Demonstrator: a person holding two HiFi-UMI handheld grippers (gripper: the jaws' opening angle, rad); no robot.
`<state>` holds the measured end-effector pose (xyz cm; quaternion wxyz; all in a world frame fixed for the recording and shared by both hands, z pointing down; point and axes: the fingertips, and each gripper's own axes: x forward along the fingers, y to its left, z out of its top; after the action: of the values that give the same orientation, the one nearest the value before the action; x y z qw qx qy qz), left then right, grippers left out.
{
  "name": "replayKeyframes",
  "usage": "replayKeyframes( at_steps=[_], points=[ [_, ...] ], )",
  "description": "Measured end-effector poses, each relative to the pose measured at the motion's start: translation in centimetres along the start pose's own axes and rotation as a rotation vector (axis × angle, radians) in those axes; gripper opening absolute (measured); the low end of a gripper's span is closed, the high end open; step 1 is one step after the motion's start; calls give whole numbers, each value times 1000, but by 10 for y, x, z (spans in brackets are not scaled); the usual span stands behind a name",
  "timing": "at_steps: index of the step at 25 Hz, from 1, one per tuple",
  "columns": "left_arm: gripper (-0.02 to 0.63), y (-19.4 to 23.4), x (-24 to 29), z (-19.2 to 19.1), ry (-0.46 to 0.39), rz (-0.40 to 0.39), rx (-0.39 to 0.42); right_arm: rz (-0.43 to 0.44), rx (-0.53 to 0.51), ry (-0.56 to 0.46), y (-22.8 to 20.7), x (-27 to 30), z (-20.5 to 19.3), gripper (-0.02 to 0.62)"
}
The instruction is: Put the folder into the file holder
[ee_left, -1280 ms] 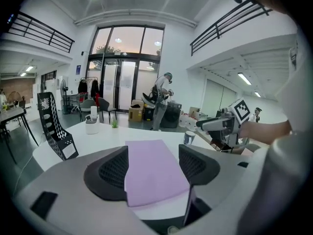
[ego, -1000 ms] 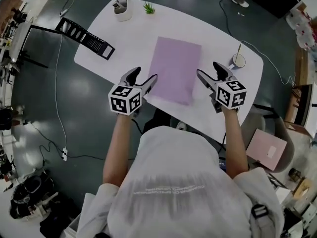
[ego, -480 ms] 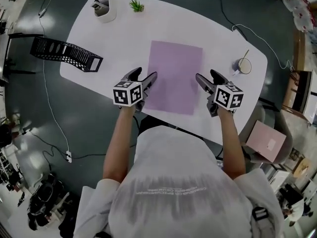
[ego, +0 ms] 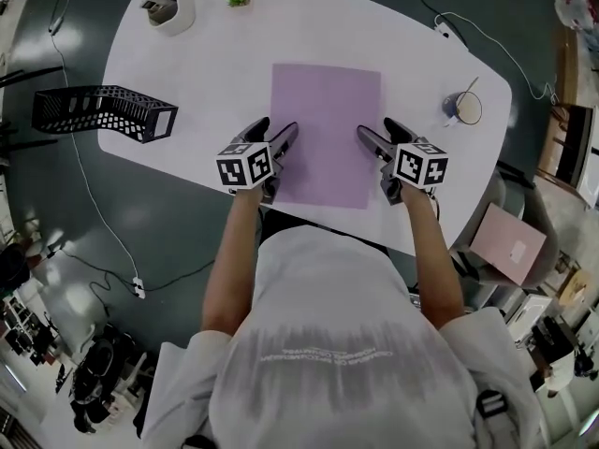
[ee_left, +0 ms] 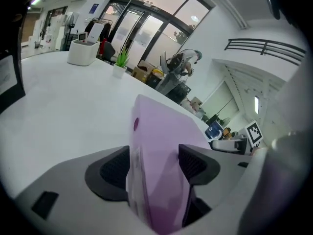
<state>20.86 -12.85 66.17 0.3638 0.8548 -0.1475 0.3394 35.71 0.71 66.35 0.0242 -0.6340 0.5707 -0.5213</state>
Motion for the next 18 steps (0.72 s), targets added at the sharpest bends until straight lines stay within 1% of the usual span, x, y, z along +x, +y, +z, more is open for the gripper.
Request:
replayKeyframes(
  at_steps=[4, 7, 9, 12, 14, 16, 18],
  points=[
    [328, -5, 7, -3, -24, -36, -35, -4, -6, 3, -4, 1, -6, 360],
    [328, -4, 7, -3, -49, -42, -22, 6, -15, 8, -4, 1, -5, 359],
    [328, -4, 7, -4, -50, -38, -13, 21, -12, 11, -2, 2, -6, 353],
    [322, -5, 7, -3, -39, -48, -7, 49, 25, 0, 2, 4, -5, 350],
    [305, -5, 7, -3, -34, -60, -16, 70, 25, 1, 4, 3, -4, 350],
    [304, -4, 7, -2, -36, -70, -35, 108, 20, -9, 6, 0, -3, 347],
    [304, -3, 7, -2, -34, -80, -52, 161, 61, -53, 7, -7, 3, 314]
  ],
)
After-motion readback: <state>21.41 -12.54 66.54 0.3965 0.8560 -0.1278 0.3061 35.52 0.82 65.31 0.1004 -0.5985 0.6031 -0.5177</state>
